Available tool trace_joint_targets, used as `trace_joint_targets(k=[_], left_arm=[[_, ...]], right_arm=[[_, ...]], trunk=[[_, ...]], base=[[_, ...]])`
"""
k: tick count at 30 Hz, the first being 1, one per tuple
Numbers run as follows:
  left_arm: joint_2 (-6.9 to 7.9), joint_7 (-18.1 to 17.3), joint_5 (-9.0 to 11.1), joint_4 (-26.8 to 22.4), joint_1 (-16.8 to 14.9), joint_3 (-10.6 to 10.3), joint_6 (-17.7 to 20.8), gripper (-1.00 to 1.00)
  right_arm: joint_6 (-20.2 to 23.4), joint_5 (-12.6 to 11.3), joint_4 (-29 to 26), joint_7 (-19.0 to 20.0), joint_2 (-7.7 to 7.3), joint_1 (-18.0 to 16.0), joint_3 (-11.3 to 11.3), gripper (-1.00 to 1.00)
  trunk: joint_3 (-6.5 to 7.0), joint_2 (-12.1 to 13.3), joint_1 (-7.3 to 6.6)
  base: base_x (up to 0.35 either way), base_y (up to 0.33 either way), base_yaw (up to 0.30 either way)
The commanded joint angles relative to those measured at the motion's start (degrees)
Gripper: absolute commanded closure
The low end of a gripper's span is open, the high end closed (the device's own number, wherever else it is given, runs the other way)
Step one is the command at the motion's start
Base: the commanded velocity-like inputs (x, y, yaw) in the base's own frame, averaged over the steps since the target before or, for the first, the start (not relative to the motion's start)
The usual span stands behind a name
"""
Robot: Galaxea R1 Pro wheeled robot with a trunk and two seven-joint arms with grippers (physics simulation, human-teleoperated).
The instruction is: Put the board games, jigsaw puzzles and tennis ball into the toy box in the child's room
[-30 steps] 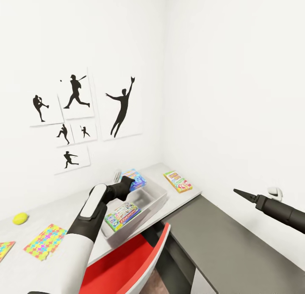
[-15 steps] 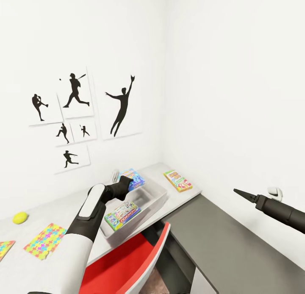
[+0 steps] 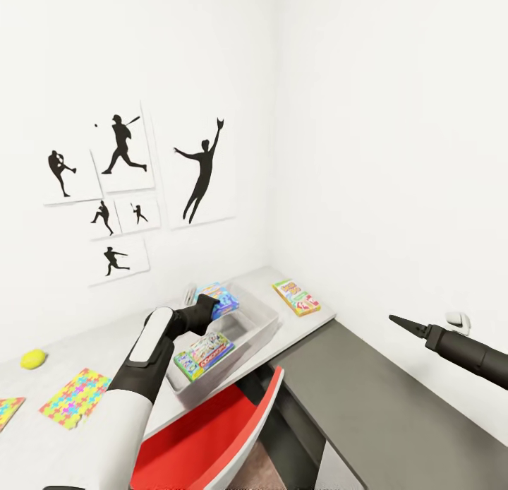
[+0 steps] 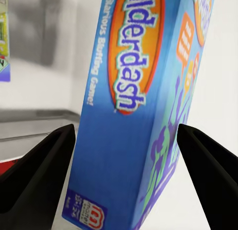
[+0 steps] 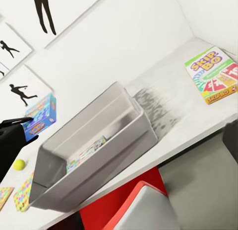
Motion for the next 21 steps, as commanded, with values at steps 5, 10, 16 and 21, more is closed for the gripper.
trace_joint_targets(k=[5,10,16,21], left_arm=[[0.11,0.4,0.4,0.0,0.0,0.0,0.0,1.0],[0.16,0.4,0.4,0.0,0.0,0.0,0.0,1.0],[0.36,0.4,0.4,0.0,0.0,0.0,0.1,1.0],[0.91,0.4,0.4,0.0,0.0,0.0,0.1,1.0]], right_arm=[[0.3,0.0,0.0,0.2,0.0,0.0,-0.1,-1.0],[0.3,0.0,0.0,0.2,0.0,0.0,-0.1,-1.0],[0.3,0.0,0.0,0.2,0.0,0.0,-0.1,-1.0],[0.3,0.0,0.0,0.2,0.0,0.0,-0.1,-1.0]], trunk=[[-0.53,-0.1,0.03],[-0.99,-0.1,0.03],[-1.55,-0.1,0.03],[-2.02,-0.1,0.03]], base=[[0.0,0.0,0.0],[0.0,0.0,0.0],[0.0,0.0,0.0],[0.0,0.0,0.0]])
